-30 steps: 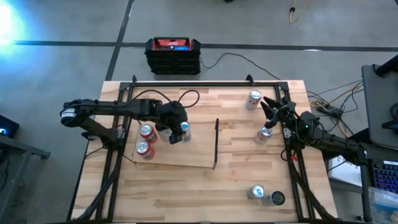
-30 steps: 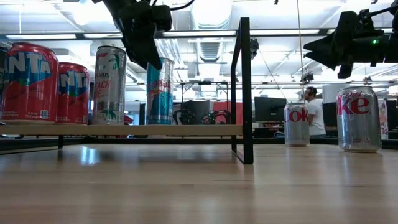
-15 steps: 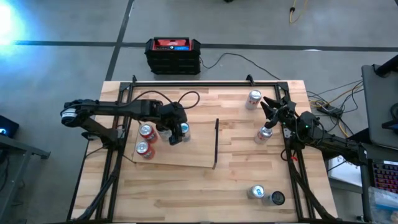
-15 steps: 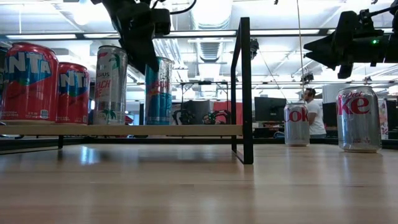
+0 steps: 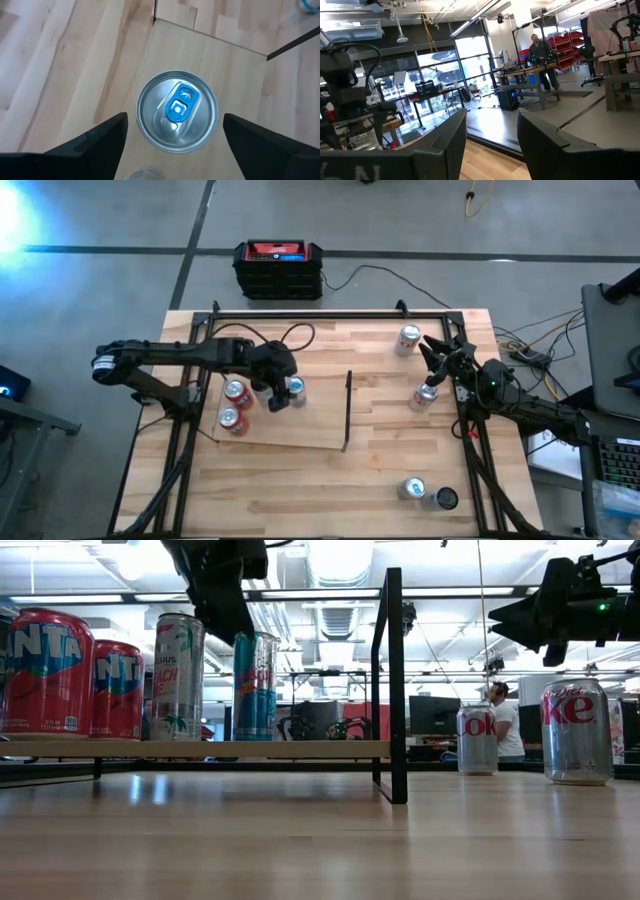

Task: Place canned beverage on shelf
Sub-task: Put the left blue soda can on the shelf, then put the top silver soda can on the shelf

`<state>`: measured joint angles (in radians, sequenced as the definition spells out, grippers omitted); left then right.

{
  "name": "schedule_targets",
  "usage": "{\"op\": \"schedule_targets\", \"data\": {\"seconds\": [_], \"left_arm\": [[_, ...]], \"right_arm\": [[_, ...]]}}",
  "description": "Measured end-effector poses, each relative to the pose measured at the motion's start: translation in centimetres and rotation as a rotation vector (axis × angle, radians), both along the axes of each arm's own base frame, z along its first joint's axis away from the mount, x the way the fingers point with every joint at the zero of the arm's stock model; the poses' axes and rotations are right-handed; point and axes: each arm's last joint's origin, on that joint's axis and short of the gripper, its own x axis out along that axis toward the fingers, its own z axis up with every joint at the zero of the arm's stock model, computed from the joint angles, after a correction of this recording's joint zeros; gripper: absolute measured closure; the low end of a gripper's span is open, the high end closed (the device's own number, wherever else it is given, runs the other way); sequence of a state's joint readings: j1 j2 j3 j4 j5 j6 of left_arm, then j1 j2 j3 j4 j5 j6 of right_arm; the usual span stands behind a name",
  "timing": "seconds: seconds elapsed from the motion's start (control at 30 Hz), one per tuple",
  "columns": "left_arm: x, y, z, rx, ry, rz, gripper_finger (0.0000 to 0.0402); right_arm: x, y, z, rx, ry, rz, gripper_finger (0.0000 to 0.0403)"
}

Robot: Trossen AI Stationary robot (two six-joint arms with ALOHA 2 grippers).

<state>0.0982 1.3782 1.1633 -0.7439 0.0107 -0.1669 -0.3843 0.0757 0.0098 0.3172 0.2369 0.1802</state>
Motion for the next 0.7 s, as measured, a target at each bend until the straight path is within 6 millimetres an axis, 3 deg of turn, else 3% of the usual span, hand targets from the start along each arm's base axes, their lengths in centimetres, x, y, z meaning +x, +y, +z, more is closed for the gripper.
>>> {"op": "schedule_targets", "data": {"seconds": [0.43, 0.7], "left_arm": [[-2.4, -0.2, 3.3, 0.037, -0.154, 0.018, 0.009], [-0.6, -1.6, 4.1, -0.021, -0.315, -0.012, 0.009]], "right_arm": [[0.0, 0.0, 0.0, 0.0, 0.0, 0.0, 0.0245], [0.0, 0.0, 0.0, 0.0, 0.0, 0.0, 0.0245]]}}
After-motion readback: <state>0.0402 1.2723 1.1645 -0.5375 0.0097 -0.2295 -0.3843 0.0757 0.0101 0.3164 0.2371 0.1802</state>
